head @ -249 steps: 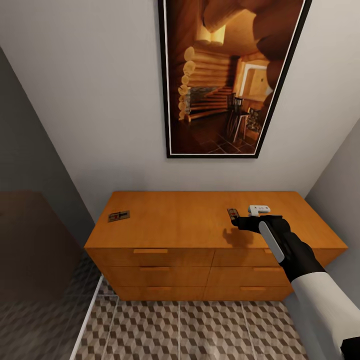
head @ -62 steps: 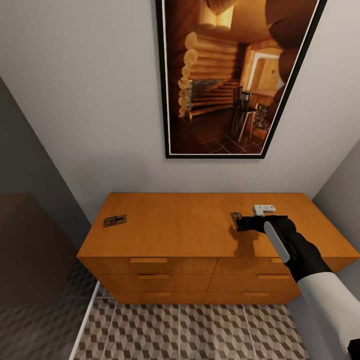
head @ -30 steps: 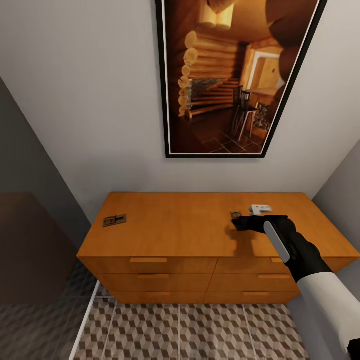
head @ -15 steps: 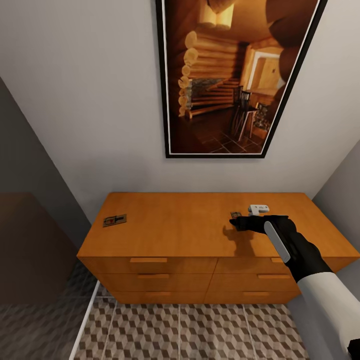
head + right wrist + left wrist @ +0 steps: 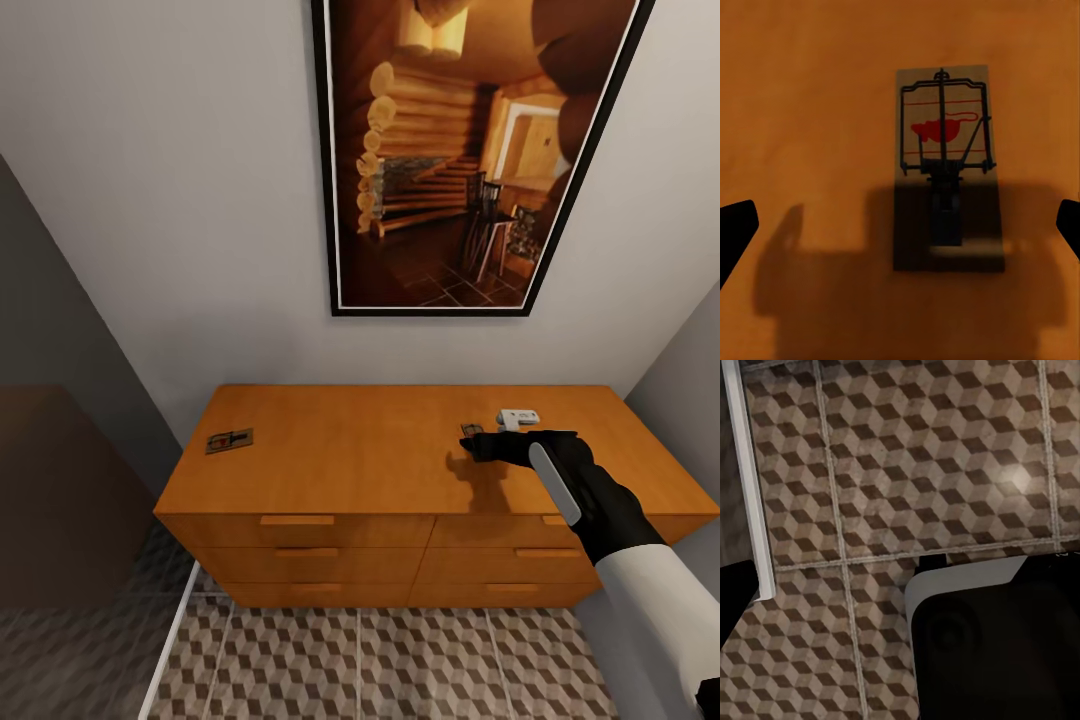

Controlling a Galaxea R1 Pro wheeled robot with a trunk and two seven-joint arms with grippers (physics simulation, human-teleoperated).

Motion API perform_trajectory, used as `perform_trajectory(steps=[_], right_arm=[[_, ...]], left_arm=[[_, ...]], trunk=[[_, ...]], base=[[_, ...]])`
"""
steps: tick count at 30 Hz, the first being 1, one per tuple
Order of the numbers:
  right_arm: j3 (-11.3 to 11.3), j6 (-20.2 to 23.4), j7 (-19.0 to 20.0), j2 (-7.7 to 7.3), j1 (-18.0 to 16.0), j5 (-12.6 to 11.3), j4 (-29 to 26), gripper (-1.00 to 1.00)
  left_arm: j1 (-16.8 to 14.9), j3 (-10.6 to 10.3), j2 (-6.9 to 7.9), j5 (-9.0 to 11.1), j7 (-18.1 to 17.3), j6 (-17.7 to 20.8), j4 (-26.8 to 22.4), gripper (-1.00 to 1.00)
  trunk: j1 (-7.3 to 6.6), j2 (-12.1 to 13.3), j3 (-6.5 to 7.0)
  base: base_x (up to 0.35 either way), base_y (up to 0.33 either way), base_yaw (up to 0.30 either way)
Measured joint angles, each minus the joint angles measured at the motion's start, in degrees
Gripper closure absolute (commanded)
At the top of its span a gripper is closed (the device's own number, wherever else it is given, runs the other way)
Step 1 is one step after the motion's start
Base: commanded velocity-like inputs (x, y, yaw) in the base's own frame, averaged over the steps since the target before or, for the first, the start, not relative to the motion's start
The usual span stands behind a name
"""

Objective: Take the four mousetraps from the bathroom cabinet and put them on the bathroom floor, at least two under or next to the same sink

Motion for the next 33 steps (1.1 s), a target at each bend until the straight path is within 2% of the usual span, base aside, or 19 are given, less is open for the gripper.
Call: perform_trajectory(steps=[3, 7, 13, 33], right_arm=[[0.0, 0.0, 0.0, -0.29, 0.0, 0.0, 0.0, -1.00], [0.0, 0.0, 0.0, -1.39, 0.0, 0.0, 0.0, -1.00], [0.0, 0.0, 0.0, -2.00, 0.0, 0.0, 0.0, -1.00], [0.0, -0.1, 0.0, -2.10, 0.0, 0.0, 0.1, -1.00]], left_arm=[[0.0, 0.0, 0.00, 0.0, 0.0, 0.0, 0.0, -1.00], [0.0, 0.0, 0.00, 0.0, 0.0, 0.0, 0.0, -1.00], [0.0, 0.0, 0.00, 0.0, 0.0, 0.0, 0.0, -1.00], [0.0, 0.0, 0.00, 0.0, 0.0, 0.0, 0.0, -1.00]], trunk=[[0.00, 0.0, -0.02], [0.00, 0.0, -0.10], [0.00, 0.0, -0.32], [0.00, 0.0, -0.84]], base=[[0.000, 0.000, 0.000], [0.000, 0.000, 0.000], [0.000, 0.000, 0.000], [0.000, 0.000, 0.000]])
